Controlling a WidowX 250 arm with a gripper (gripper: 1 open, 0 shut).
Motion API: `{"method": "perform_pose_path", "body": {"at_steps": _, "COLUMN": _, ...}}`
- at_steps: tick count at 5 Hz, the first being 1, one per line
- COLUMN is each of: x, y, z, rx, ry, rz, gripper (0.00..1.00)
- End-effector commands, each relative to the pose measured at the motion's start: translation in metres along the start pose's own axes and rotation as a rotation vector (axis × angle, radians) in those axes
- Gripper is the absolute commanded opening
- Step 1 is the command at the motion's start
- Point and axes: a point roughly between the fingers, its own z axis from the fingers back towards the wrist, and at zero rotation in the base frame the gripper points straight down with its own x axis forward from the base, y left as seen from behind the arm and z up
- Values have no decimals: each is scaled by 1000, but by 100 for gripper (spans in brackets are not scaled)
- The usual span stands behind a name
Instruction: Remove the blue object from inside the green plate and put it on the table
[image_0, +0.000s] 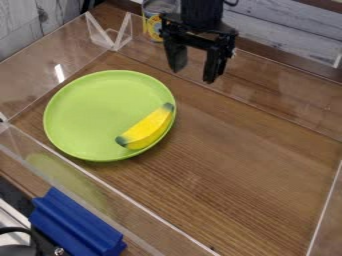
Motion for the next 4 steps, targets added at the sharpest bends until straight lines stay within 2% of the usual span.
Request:
{"method": "perform_pose_path", "body": {"at_steps": 1, "x": 6, "y": 5, "z": 7, "rx": 0, "ry": -44, "rz": 10, "gripper": 100}}
{"method": "perform_pose_path", "body": {"at_steps": 4, "x": 12, "y": 13, "z": -9, "rx": -5, "ry": -53, "rz": 21, "gripper": 100}}
